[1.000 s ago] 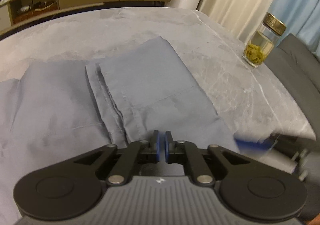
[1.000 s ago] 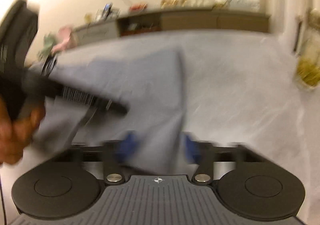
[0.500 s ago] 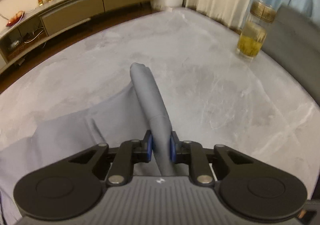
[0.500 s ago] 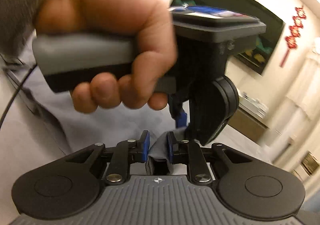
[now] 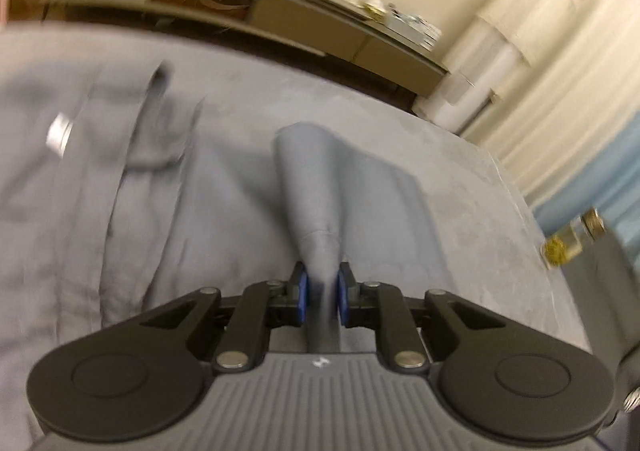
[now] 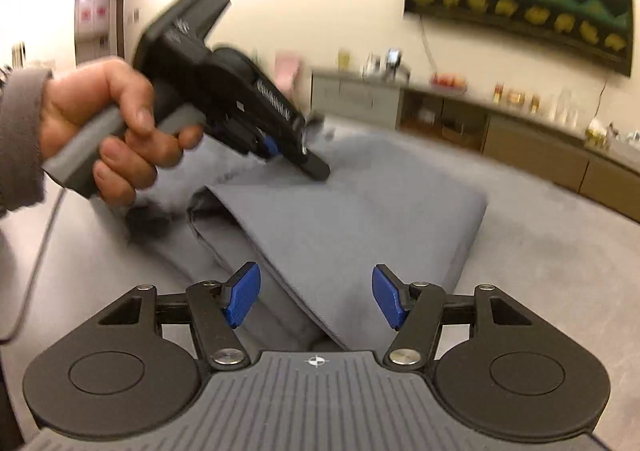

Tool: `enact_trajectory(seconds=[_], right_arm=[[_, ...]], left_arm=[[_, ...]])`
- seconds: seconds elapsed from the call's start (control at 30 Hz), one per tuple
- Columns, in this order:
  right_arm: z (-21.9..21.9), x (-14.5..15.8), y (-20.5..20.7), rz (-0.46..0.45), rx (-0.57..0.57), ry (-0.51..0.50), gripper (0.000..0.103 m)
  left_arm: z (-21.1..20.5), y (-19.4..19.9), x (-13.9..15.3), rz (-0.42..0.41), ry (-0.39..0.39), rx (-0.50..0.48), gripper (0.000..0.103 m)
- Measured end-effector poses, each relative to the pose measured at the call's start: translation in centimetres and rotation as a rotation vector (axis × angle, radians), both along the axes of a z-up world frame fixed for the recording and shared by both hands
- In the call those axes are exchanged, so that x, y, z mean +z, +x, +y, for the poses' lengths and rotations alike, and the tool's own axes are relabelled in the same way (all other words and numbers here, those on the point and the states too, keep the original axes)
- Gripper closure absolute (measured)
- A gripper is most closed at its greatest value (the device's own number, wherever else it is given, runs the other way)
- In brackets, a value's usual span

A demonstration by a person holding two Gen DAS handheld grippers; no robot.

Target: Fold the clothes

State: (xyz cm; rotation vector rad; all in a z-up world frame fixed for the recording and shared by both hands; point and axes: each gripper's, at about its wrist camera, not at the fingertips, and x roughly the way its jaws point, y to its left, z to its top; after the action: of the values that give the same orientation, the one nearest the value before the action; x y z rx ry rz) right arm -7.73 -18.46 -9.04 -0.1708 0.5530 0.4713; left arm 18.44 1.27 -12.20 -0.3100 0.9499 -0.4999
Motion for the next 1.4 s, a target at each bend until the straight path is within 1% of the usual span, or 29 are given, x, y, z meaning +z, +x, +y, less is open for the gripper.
enact_trajectory(seconds=[0.07,0.1,0.17,0.2,0.23,0.3,0.4,0.47,0.5,0.53,0.57,0.63,0.67,0.73,0.77,0.8,0.9,0.93,1.0,1.03,1.1,1.13,1.17,1.2,1.23,1.27,1.3,1.33,1.4], right_arm=[[1.1,-0.8,1.1,0.040,-0.020,-0.078,0.039],[1.1,-1.1,1.3,0.055,-0.024,-0.090,0.039],[0.9,-1.1,1.8,0.076,-0.042,-0.111,0.040],[0.6,-0.9,2.0,0.082,-0.057,-0.120,0.040],[0.1,-1.0,2.3,0.097,-0.069,-0.110,0.040],[-0.7,-1.0,2.8,0.127,-0.094,-0.091,0.039],[-2.2,-0.9,2.5,0.172,-0.083,-0.014,0.039],[-3.7,0.5,2.4,0.168,-0.079,0.156,0.039],[-3.9,0.9,2.4,0.155,-0.081,0.201,0.039],[-4.2,1.3,2.4,0.143,-0.083,0.246,0.039],[-4.4,1.7,2.3,0.131,-0.085,0.290,0.039],[-4.1,1.6,2.5,0.117,-0.104,0.288,0.039],[-4.0,1.7,2.4,0.115,-0.109,0.281,0.039],[-2.9,0.9,2.8,0.126,-0.098,0.234,0.041],[-2.3,0.4,3.0,0.135,-0.091,0.203,0.045],[-1.4,-0.2,3.3,0.141,-0.085,0.156,0.047],[0.6,-2.2,3.3,0.150,-0.070,0.024,0.046],[1.1,-2.6,3.2,0.145,-0.062,-0.006,0.045],[1.4,-2.6,2.8,0.143,-0.043,-0.024,0.045],[1.5,-2.6,2.6,0.142,-0.034,-0.033,0.045],[1.1,-2.2,2.9,0.164,-0.003,-0.020,0.045],[0.7,-1.9,3.2,0.180,0.012,-0.006,0.048],[-0.4,-1.0,3.7,0.171,-0.003,0.038,0.050],[-1.8,0.2,4.2,0.127,-0.053,0.085,0.051],[-3.2,1.1,5.1,0.099,-0.097,0.101,0.052],[-4.5,1.9,5.9,0.071,-0.141,0.116,0.060],[-5.4,2.1,6.7,0.066,-0.171,0.106,0.064],[-5.8,1.6,7.5,0.089,-0.171,0.102,0.065],[-6.1,0.2,8.8,0.148,-0.166,0.095,0.068]], left_arm=[[0.2,-0.2,-0.8,0.010,-0.023,0.005,0.082],[0.1,-0.4,-1.0,0.014,-0.036,0.003,0.079],[-0.1,-1.1,-1.1,0.019,-0.062,-0.009,0.078],[0.0,-1.5,-1.0,0.009,-0.050,-0.008,0.083],[0.1,-1.8,-0.9,-0.002,-0.036,-0.007,0.085],[0.1,-2.2,-1.4,-0.005,0.008,-0.002,0.085],[0.0,-2.5,-1.7,0.004,0.040,-0.005,0.083],[0.0,-2.8,-0.6,-0.010,0.059,-0.018,0.080],[0.1,-3.1,0.2,-0.030,0.072,-0.026,0.080],[-0.1,-3.5,1.4,-0.078,0.101,-0.020,0.080],[-0.5,-3.8,2.9,-0.153,0.143,0.005,0.080],[-0.7,-4.2,5.2,-0.260,0.206,0.020,0.080],[-1.6,-3.7,5.9,-0.283,0.207,-0.003,0.080],[-3.5,-2.0,5.7,-0.239,0.184,-0.059,0.081],[-4.6,-0.7,5.0,-0.227,0.208,-0.066,0.082],[-5.8,0.7,4.3,-0.218,0.234,-0.070,0.083],[-7.7,2.8,2.2,-0.227,0.372,-0.072,0.084],[-8.1,3.7,1.4,-0.204,0.410,-0.070,0.086],[-8.7,4.8,-0.1,-0.169,0.481,-0.066,0.088],[-8.9,4.7,-0.1,-0.181,0.496,-0.068,0.088],[-8.9,4.2,0.6,-0.173,0.508,-0.059,0.088],[-8.6,3.5,1.3,-0.182,0.480,-0.054,0.088],[-8.0,2.2,2.3,-0.198,0.426,-0.056,0.088],[-7.8,0.9,2.8,-0.206,0.386,-0.067,0.088],[-7.5,-0.5,3.4,-0.214,0.348,-0.080,0.088],[-7.3,-1.8,3.9,-0.221,0.311,-0.092,0.088],[-7.2,-3.1,3.7,-0.215,0.296,-0.110,0.087],[-7.1,-4.5,3.5,-0.207,0.285,-0.129,0.086],[-7.0,-7.2,2.7,-0.192,0.307,-0.157,0.087]])
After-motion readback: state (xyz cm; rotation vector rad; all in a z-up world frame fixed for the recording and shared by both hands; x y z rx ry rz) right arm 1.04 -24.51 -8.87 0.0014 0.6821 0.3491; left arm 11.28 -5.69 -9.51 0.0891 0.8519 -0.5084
